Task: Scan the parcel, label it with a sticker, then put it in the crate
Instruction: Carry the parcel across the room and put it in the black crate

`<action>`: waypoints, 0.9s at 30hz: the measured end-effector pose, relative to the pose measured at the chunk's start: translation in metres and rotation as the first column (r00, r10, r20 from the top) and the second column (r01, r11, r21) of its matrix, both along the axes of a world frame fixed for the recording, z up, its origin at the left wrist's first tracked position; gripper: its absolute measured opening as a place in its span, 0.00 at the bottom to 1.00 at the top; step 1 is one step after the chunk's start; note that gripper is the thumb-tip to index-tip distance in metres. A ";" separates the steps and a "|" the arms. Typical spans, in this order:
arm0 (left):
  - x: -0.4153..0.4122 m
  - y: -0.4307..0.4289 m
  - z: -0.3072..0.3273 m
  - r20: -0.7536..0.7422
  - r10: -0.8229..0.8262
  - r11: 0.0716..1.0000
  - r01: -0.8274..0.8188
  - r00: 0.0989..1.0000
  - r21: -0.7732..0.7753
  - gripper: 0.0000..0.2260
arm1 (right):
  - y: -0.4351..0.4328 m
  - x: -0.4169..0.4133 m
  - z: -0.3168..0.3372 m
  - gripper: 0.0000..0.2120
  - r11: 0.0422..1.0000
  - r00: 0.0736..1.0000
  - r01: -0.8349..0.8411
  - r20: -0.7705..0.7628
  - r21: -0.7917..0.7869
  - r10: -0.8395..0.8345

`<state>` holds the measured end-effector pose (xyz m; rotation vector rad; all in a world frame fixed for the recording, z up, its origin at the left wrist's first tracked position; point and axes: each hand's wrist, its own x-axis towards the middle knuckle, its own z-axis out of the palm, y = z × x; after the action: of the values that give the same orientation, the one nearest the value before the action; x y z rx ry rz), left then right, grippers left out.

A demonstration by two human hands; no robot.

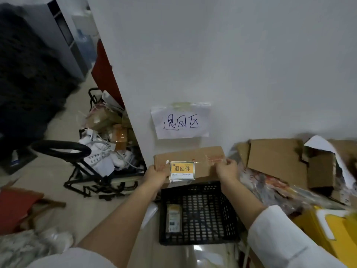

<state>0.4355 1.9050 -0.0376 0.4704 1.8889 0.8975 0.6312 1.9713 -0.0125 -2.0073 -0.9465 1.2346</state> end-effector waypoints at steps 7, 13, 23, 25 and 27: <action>-0.011 0.001 -0.077 0.063 0.035 0.998 -0.031 0.997 -0.063 0.12 | -0.004 -0.005 -0.101 0.27 0.966 0.992 -0.129 -0.046 -0.224 0.121; -0.030 -0.006 -0.199 0.039 -0.072 0.989 0.077 0.997 -0.129 0.24 | -0.017 -0.003 -0.182 0.31 0.939 0.980 -0.173 -0.150 -0.298 0.133; 0.005 -0.024 -0.316 0.214 -0.133 0.958 0.180 0.968 -0.222 0.13 | -0.040 0.024 -0.329 0.33 0.928 0.997 -0.058 -0.072 -0.367 0.034; 0.011 -0.023 -0.337 0.251 -0.128 0.955 0.187 0.959 -0.230 0.18 | -0.041 0.028 -0.353 0.33 0.930 0.998 -0.055 -0.053 -0.365 0.038; 0.013 -0.022 -0.363 0.257 -0.115 0.951 0.182 0.960 -0.251 0.19 | -0.042 0.030 -0.378 0.32 0.929 0.997 -0.069 -0.058 -0.363 0.052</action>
<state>0.4483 1.8826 -0.4007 0.3163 1.6964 0.5550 0.6607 1.9292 -0.3906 -2.2306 -0.8054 1.5815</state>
